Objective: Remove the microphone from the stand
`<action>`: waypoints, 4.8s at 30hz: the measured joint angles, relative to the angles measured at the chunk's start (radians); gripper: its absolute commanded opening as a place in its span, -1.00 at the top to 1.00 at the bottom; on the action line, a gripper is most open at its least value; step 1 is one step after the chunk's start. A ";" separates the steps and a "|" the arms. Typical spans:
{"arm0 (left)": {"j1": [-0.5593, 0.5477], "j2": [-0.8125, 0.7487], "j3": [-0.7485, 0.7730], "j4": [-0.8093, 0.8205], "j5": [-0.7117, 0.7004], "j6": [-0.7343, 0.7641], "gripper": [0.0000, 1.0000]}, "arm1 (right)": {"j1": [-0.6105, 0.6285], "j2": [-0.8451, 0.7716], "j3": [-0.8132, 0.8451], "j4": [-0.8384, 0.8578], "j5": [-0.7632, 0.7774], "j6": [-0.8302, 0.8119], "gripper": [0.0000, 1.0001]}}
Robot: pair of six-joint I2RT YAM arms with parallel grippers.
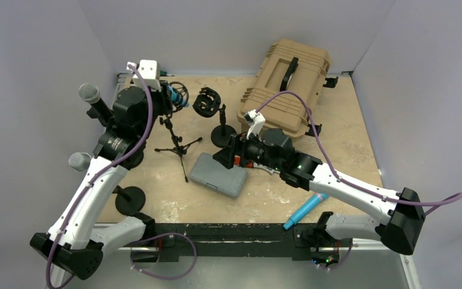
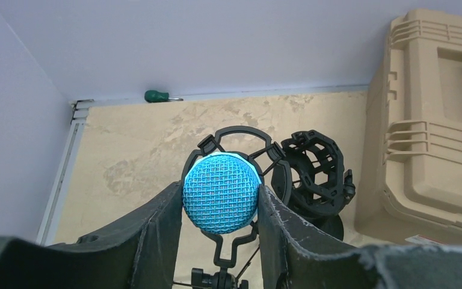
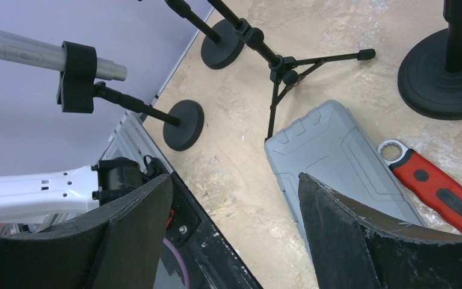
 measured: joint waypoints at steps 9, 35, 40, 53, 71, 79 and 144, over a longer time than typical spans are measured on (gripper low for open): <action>0.000 -0.084 0.002 -0.003 0.003 -0.004 1.00 | 0.000 0.000 0.000 0.000 0.004 0.014 -0.49; -0.001 -0.149 0.312 -0.308 -0.052 -0.101 1.00 | 0.004 0.143 0.301 -0.118 0.188 -0.204 -0.40; -0.001 -0.175 0.361 -0.346 -0.063 -0.101 1.00 | 0.004 0.218 0.449 -0.122 0.213 -0.301 -0.43; -0.001 -0.169 0.544 -0.524 0.036 -0.122 1.00 | 0.062 0.427 0.781 -0.093 0.044 -0.609 -0.72; -0.001 -0.187 0.288 -0.587 0.624 -0.234 1.00 | 0.084 0.323 0.451 0.032 -0.419 -0.562 0.52; -0.006 -0.145 0.236 -0.537 0.711 -0.293 -1.00 | 0.088 0.155 0.218 0.126 -0.370 -0.421 1.00; -0.006 -0.511 -0.214 0.112 -0.009 -0.157 -0.66 | -0.441 0.372 -0.085 -0.864 0.625 0.690 0.07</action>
